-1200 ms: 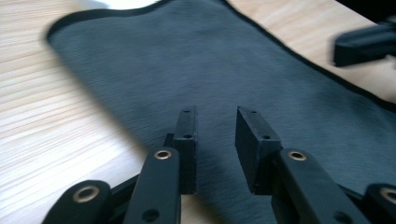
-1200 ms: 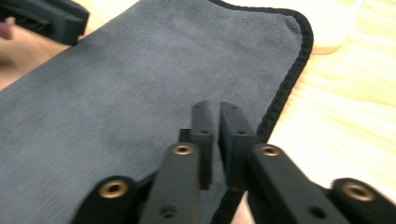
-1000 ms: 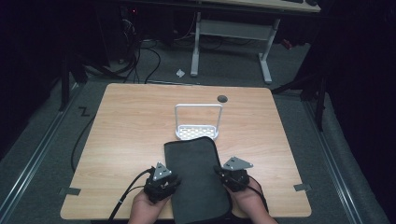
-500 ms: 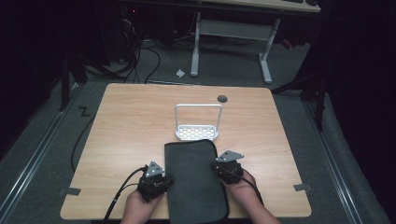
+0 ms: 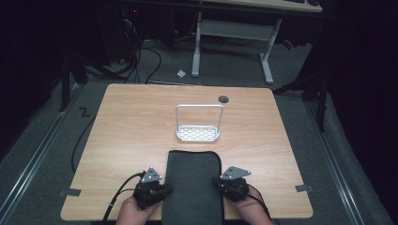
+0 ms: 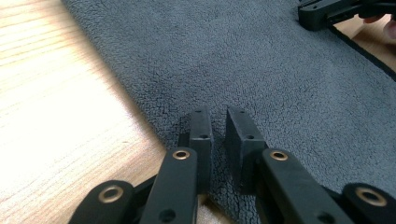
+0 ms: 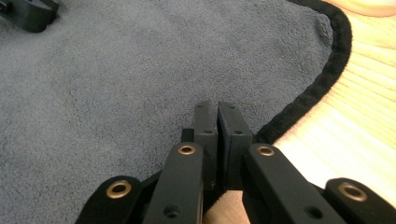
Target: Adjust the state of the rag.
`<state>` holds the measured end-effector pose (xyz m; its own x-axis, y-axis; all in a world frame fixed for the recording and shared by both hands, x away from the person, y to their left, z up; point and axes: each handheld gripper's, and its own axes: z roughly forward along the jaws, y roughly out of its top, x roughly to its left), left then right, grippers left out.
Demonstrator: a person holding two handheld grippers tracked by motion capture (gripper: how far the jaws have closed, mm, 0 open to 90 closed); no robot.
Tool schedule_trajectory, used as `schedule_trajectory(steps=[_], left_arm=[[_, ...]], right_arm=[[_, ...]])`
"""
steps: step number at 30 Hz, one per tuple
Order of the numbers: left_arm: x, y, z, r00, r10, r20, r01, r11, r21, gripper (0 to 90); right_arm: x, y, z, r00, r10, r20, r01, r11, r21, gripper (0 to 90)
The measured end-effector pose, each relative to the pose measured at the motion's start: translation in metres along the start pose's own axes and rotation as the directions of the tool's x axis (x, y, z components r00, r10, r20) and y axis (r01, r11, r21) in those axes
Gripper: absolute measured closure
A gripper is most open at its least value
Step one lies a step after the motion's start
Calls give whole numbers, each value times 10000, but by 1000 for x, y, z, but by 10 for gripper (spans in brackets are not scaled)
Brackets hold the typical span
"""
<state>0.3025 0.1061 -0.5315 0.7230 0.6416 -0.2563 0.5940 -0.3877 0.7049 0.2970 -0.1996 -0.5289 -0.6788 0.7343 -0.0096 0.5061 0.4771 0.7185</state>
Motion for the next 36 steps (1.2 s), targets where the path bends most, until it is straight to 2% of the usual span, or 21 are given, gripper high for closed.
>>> schedule_trajectory(steps=[4, 7, 10, 11, 13, 14, 15, 16, 17, 18, 20, 21, 22, 23, 24, 27, 28, 30, 31, 33, 36], left_arm=[[1, 1, 0, 9999, -33, 109, 33, 10000, -2, 793], [3, 1, -1, 9994, -216, 259, 225, 9992, -321, 746], [8, 2, -3, 9989, -444, -152, 431, 9960, -778, 682], [10, 3, -3, 9979, -573, -294, 544, 9944, -908, 610], [18, 6, -5, 9943, -806, -692, 716, 9896, -1252, 552], [18, 6, -5, 9943, -806, -692, 716, 9896, -1252, 514], [22, 8, -5, 9933, -930, -684, 824, 9861, -1440, 483], [33, 13, -3, 9883, -1373, -660, 1250, 9786, -1636, 460], [39, 17, 0, 9847, -1656, -546, 1554, 9755, -1560, 430], [39, 17, 0, 9847, -1656, -546, 1554, 9755, -1560, 400], [48, 28, 8, 9779, -1953, -742, 1832, 9724, -1443, 379], [50, 32, 11, 9771, -1966, -815, 1835, 9722, -1451, 364], [51, 44, 19, 9757, -1926, -1040, 1777, 9744, -1376, 354], [51, 44, 19, 9757, -1926, -1040, 1777, 9744, -1376, 343], [51, 56, 28, 9762, -1842, -1144, 1701, 9778, -1225, 337], [55, 68, 40, 9729, -1844, -1396, 1738, 9811, -852, 339], [56, 70, 43, 9682, -1922, -1601, 1821, 9803, -759, 367], [60, 71, 45, 9558, -2307, -1821, 2204, 9725, -750, 458], [61, 71, 45, 9528, -2367, -1903, 2252, 9710, -807, 504], [61, 70, 45, 9540, -2317, -1904, 2201, 9722, -802, 571], [59, 68, 46, 9606, -1933, -1995, 1818, 9805, -743, 691]], right_arm=[[0, 1, 1, 10000, -52, 8, 52, 10000, 17, 863], [0, 1, 1, 10000, -77, -21, 77, 10000, -5, 859], [-2, 1, 2, 9999, 41, -154, -41, 10000, -4, 845], [-3, 1, 2, 9994, 159, -295, -158, 9999, 20, 842], [-5, 2, 2, 9992, 113, -379, -113, 9999, 7, 842], [-5, 1, 2, 9989, 178, -443, -178, 9998, 1, 842], [-6, 1, 2, 9986, 200, -481, -200, 9998, -3, 842], [-6, 1, 2, 9986, 177, -508, -177, 9998, -4, 843], [-6, 1, 2, 9986, 117, -514, -117, 9999, -2, 843], [-6, 1, 2, 9987, 75, -495, -74, 10000, 16, 843], [-6, 2, 2, 9988, 41, -492, -39, 10000, 43, 843], [-6, 2, 1, 9988, 25, -498, -22, 10000, 49, 840], [-6, 2, 1, 9986, 35, -524, -33, 10000, 42, 833], [-6, 2, 1, 9985, 34, -554, -32, 10000, 40, 827], [-6, 2, 1, 9984, 26, -570, -24, 10000, 34, 823], [-6, 2, 2, 9981, 25, -612, -24, 10000, 14, 813], [-6, 2, 2, 9981, 46, -617, -45, 10000, 22, 811], [-6, 2, 2, 9980, 57, -628, -56, 10000, 19, 805], [-6, 1, 2, 9980, 41, -629, -40, 10000, 12, 804], [-6, 1, 1, 9981, -4, -623, 3, 10000, -9, 803], [-6, 1, 2, 9978, 30, -664, -31, 10000, -10, 798]])
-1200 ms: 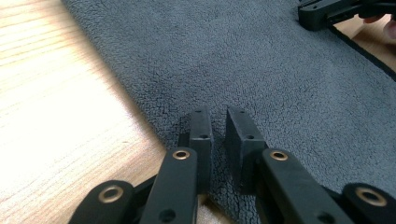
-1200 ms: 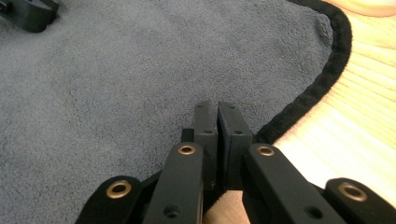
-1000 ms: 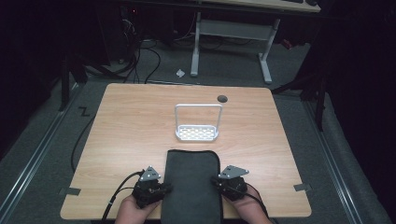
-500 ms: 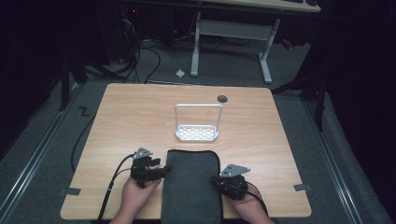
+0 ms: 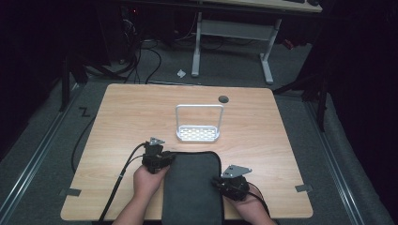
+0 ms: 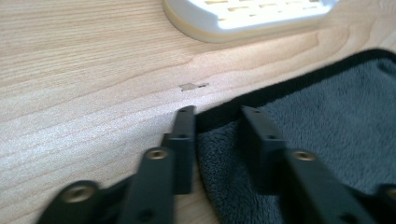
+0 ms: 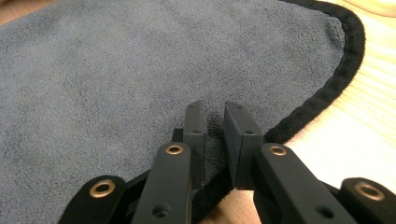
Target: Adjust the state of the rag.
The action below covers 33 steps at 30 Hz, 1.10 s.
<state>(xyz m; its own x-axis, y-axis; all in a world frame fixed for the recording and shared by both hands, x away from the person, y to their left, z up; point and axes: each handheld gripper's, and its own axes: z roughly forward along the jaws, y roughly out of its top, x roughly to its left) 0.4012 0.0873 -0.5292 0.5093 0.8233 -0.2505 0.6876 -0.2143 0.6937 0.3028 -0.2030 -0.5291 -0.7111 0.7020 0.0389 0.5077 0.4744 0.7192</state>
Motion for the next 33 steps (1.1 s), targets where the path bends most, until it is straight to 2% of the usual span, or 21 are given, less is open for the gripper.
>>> schedule_trajectory(steps=[3, 5, 6, 7, 8, 11, 13, 15, 17, 18, 19, 20, 21, 22, 23, 25, 29, 33], left_arm=[[3, -5, 1, 9995, -11, 301, 21, 9995, -306, 782], [6, -10, 1, 9982, -121, 592, 161, 9976, -667, 805], [6, -10, 1, 9982, -121, 592, 161, 9976, -667, 812], [8, -11, 1, 9971, -278, 706, 328, 9970, -702, 812], [8, -12, 1, 9971, -283, 709, 337, 9965, -763, 815], [7, -13, 1, 9975, -173, 679, 229, 9964, -818, 814], [7, -13, 1, 9974, -172, 697, 228, 9964, -815, 812], [7, -13, 1, 9972, -191, 719, 250, 9963, -817, 809], [8, -14, 1, 9967, -180, 789, 244, 9965, -803, 805], [8, -14, 1, 9967, -180, 789, 244, 9965, -803, 804], [8, -14, 0, 9963, -207, 829, 274, 9965, -795, 803], [8, -14, 0, 9963, -207, 829, 274, 9965, -795, 800], [8, -14, 0, 9960, -239, 857, 309, 9962, -810, 799], [8, -14, 0, 9958, -255, 874, 326, 9963, -798, 799], [9, -14, 0, 9956, -282, 899, 354, 9962, -800, 798], [9, -14, 0, 9956, -281, 897, 354, 9962, -801, 799], [9, -14, 0, 9952, -320, 920, 395, 9960, -805, 799], [8, -15, 0, 9956, -243, 904, 316, 9963, -802, 798]], right_arm=[[0, 0, 0, 10000, 48, -57, -48, 10000, 36, 772], [0, 1, -2, 9999, 94, 37, -94, 9999, -116, 733], [-1, 2, -3, 9998, 82, 170, -76, 9994, -336, 718], [-1, 2, -3, 9998, 82, 170, -76, 9994, -336, 718], [-7, 5, -7, 9980, 536, 340, -507, 9953, -822, 688], [-13, 10, -7, 9945, 848, 611, -777, 9908, -1109, 654], [-24, 25, 2, 9890, 987, 1100, -855, 9892, -1190, 588], [-27, 30, 6, 9877, 975, 1221, -835, 9898, -1155, 567], [-30, 42, 20, 9840, 665, 1652, -500, 9935, -1022, 495], [-33, 45, 26, 9841, 746, 1611, -622, 9948, -808, 475], [-35, 46, 31, 9826, 837, 1655, -754, 9956, -561, 471], [-35, 46, 31, 9826, 837, 1655, -754, 9956, -561, 471], [-40, 46, 40, 9787, 864, 1861, -822, 9962, -304, 464], [-40, 46, 40, 9787, 864, 1861, -822, 9962, -304, 464], [-41, 44, 43, 9779, 1026, 1821, -1015, 9947, -156, 455], [-46, 42, 45, 9793, 1374, 1487, -1359, 9905, -207, 471], [-43, 38, 44, 9799, 1403, 1415, -1357, 9899, -419, 513], [-40, 36, 43, 9789, 1627, 1237, -1566, 9860, -576, 625]])
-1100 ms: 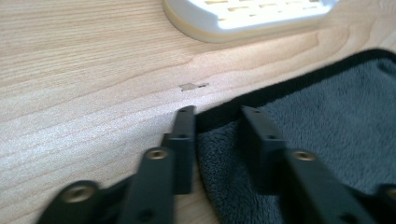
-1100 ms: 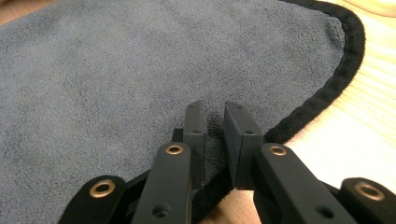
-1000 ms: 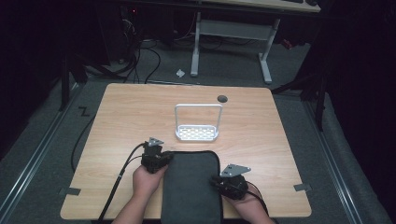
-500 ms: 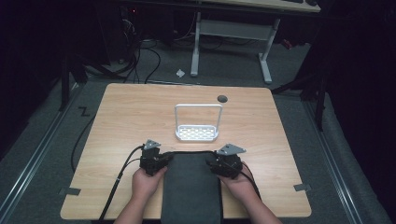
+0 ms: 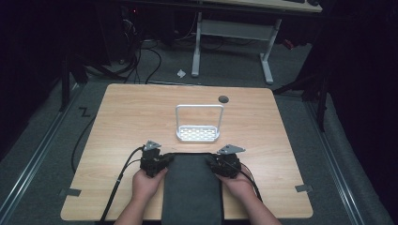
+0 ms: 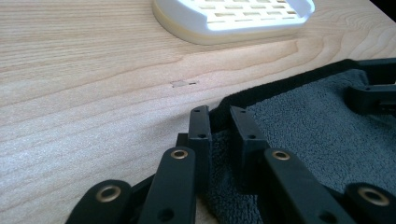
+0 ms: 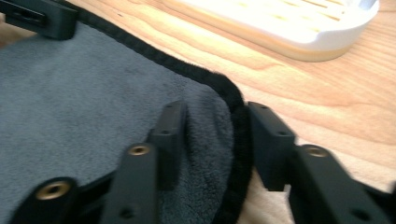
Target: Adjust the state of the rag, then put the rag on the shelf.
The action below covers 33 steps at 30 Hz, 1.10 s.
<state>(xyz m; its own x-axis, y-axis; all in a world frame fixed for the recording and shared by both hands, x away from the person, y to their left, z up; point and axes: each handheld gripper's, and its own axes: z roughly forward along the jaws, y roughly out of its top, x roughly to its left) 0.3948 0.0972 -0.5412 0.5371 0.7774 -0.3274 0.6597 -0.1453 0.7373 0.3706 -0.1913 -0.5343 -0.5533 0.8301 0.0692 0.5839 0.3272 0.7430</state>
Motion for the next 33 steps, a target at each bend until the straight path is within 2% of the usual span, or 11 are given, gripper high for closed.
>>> schedule_trajectory(steps=[1, 3, 7, 13, 18, 19, 22, 28, 31, 32, 33], left_arm=[[0, 0, 0, 10000, 0, 0, 0, 10000, 0, 799], [0, 0, 0, 10000, -9, 30, 9, 10000, 9, 798], [-1, 0, 0, 10000, 26, 1, -26, 10000, -16, 799], [-1, 0, 0, 10000, 12, 11, -12, 10000, -23, 799], [0, 0, 0, 10000, 38, 40, -38, 10000, -65, 804], [1, 1, 0, 9999, -90, 117, 90, 10000, -33, 807], [2, 1, -1, 9997, -134, 205, 135, 9999, -49, 816], [0, 1, -4, 9997, -42, 240, 51, 9993, -363, 821], [-1, 1, -8, 9997, 55, 238, -40, 9982, -597, 823], [-4, 2, -12, 9997, 97, 219, -78, 9962, -872, 823], [-4, 2, -12, 9997, 97, 219, -78, 9962, -872, 823]], right_arm=[[0, 0, 0, 10000, 0, 0, 0, 10000, 0, 625], [0, -1, -1, 9994, 176, -299, -176, 9998, 18, 705], [3, 0, 0, 9992, 27, -396, -24, 10000, 73, 772], [4, 0, -1, 9994, -180, -307, 182, 9998, 65, 779], [6, 0, -2, 9998, -19, -214, 20, 10000, 25, 781], [7, 0, -3, 9999, -44, -160, 44, 10000, 9, 781], [9, 0, -5, 9999, -146, -50, 146, 9999, -52, 782], [10, 1, -10, 9996, -274, -109, 270, 9991, -319, 781], [11, 1, -16, 9993, -361, -85, 355, 9971, -670, 780], [12, 2, -18, 9993, -365, -57, 359, 9963, -778, 780], [12, 2, -19, 9992, -393, -27, 389, 9953, -892, 780]])
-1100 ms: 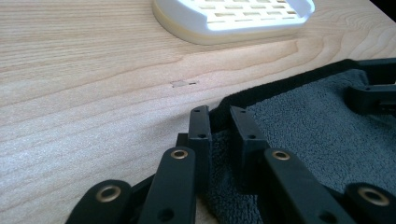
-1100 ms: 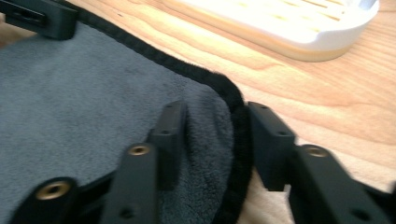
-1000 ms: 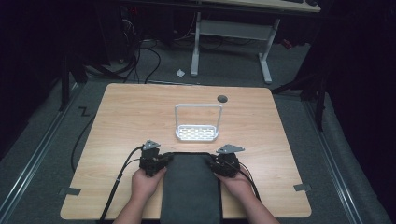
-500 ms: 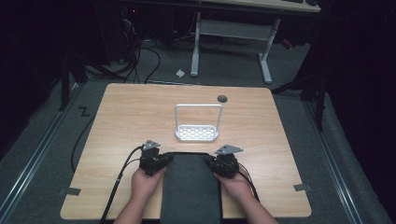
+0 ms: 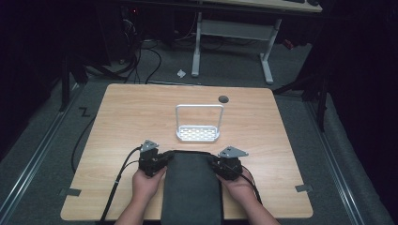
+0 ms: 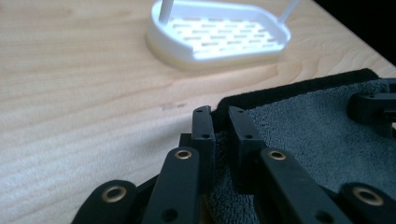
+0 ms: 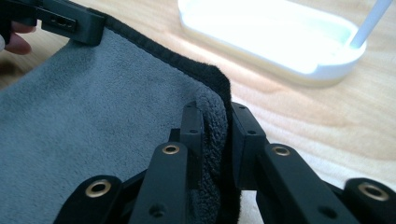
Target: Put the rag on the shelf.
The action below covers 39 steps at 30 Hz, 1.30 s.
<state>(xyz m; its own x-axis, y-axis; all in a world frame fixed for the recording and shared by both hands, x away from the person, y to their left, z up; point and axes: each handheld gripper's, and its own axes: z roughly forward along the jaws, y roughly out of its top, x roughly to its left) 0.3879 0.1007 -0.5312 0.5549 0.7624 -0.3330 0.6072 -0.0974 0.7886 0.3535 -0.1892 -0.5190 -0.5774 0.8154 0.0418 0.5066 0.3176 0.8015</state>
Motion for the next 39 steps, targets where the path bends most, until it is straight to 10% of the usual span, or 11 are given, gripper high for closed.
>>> schedule_trajectory(steps=[11, 39], left_arm=[[-18, 21, -29, 9977, 676, 41, -665, 9893, -1296, 823], [-62, 125, -87, 9759, 2146, -389, -2144, 9114, -3513, 827]], right_arm=[[2, 16, -19, 9999, 141, -9, -141, 9937, -1114, 780], [-6, 110, -87, 9955, -448, 838, 736, 9215, -3814, 782]])
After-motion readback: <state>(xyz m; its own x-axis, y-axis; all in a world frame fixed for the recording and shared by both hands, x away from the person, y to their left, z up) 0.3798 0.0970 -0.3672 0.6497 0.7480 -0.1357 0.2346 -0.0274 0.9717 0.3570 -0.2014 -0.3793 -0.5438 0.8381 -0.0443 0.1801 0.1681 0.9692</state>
